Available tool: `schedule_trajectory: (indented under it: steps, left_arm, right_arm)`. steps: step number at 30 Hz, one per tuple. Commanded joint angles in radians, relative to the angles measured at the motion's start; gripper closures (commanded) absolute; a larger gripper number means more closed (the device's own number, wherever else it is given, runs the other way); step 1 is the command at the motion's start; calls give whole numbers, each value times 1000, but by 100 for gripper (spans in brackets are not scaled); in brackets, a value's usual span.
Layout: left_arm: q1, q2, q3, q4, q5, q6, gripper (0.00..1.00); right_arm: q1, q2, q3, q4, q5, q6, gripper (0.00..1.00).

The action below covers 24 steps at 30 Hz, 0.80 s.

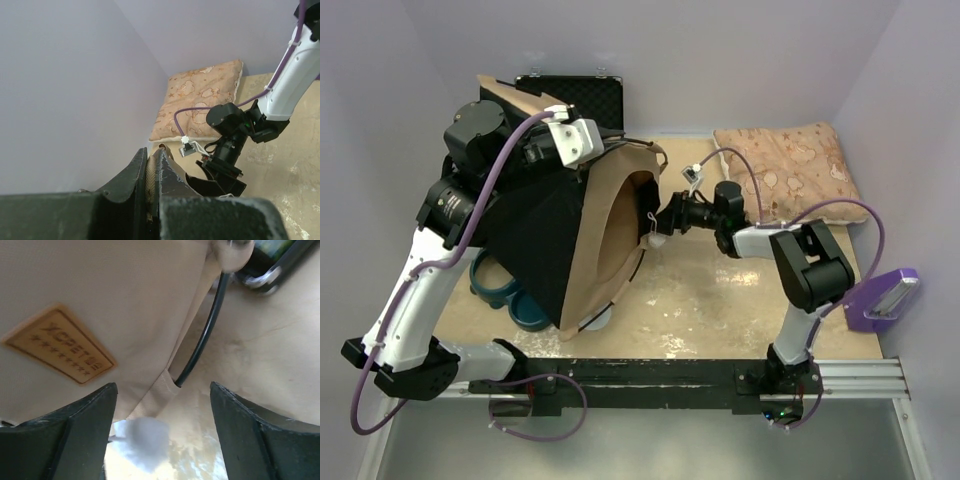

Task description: Set up the pet tent

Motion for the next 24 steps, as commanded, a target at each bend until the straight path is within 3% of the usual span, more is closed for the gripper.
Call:
schedule_trajectory:
  steps: [1,2,4,9,18,20,21,24]
  left_arm:
    - [-4,-24,-9,90,-6,5,100]
    - [-4,-24,-10,90,-9,7,100]
    - [-4,-27,-16,89,-14,16,100]
    - [-2,-49,-33,96,-57,35,100]
    - [-2,-82,103,185,-95,127,100]
    - [-2,-96,91,230,-119,154,69]
    - [-2,-105,79,250,-141,165,48]
    - [-4,-139,12,300,-201,159,8]
  right_arm:
    - [37,67,23,283,-99,229,25]
    - [43,81,24,296,-100,248,27]
    - [49,110,23,371,-109,306,40]
    - [48,118,35,567,-166,487,98]
    - [17,-87,230,529,-143,625,100]
    - [-15,-136,276,450,-128,590,100]
    - [-49,-158,300,411,-119,572,100]
    - [-160,-201,401,302,-116,530,100]
